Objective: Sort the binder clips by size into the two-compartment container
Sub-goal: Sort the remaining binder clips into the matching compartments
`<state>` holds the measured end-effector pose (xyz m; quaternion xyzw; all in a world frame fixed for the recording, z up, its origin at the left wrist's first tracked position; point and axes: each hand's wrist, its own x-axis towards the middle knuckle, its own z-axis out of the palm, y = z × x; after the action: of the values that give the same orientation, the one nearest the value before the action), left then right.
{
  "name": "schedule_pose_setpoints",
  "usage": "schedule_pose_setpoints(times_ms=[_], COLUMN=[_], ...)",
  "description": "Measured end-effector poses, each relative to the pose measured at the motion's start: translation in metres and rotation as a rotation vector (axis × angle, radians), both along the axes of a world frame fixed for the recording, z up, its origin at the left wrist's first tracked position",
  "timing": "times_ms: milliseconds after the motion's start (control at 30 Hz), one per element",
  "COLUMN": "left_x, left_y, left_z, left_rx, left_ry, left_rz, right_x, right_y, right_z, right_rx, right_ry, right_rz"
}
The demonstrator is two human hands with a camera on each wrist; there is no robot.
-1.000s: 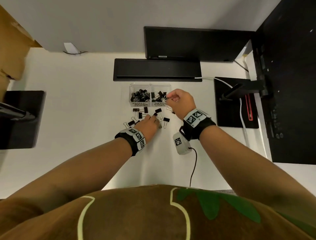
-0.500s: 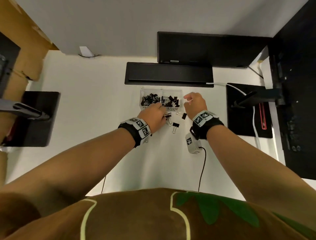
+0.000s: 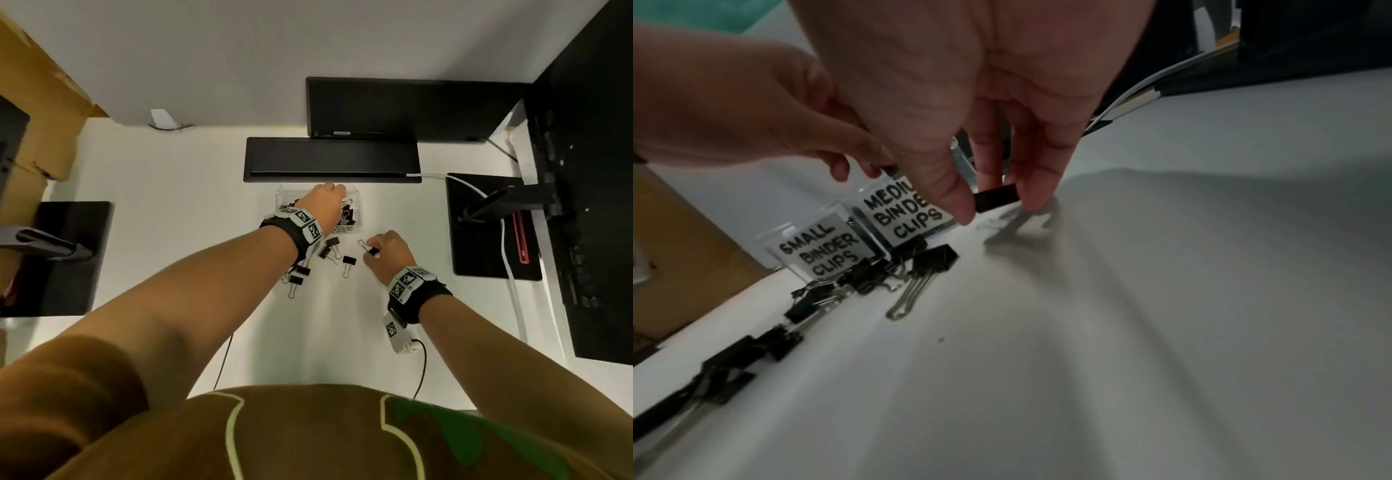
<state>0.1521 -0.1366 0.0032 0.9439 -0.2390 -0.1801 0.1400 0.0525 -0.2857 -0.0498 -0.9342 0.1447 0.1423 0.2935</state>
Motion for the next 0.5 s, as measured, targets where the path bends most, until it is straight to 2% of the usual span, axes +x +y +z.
schedule_pose_setpoints(times_ms=[167,267,367,500], left_x=[-0.015,-0.030,-0.048,-0.063], left_y=[0.008,0.016,0.027,0.039], left_z=[-0.007,-0.015,-0.031,-0.049], left_rx=[-0.051,-0.076,-0.047,0.069], left_ry=[-0.118,-0.180,-0.147,-0.018], left_rz=[-0.038,-0.146,-0.288,-0.260], right_x=[-0.010,-0.014,-0.017,-0.020], right_y=[0.016,0.028,0.034,0.034], right_z=[-0.002,-0.006,-0.006,-0.006], right_rx=[0.055,0.049,0.007,0.031], right_ry=[-0.040,-0.040,-0.036,0.004], right_rz=[0.084,0.165,0.227,0.161])
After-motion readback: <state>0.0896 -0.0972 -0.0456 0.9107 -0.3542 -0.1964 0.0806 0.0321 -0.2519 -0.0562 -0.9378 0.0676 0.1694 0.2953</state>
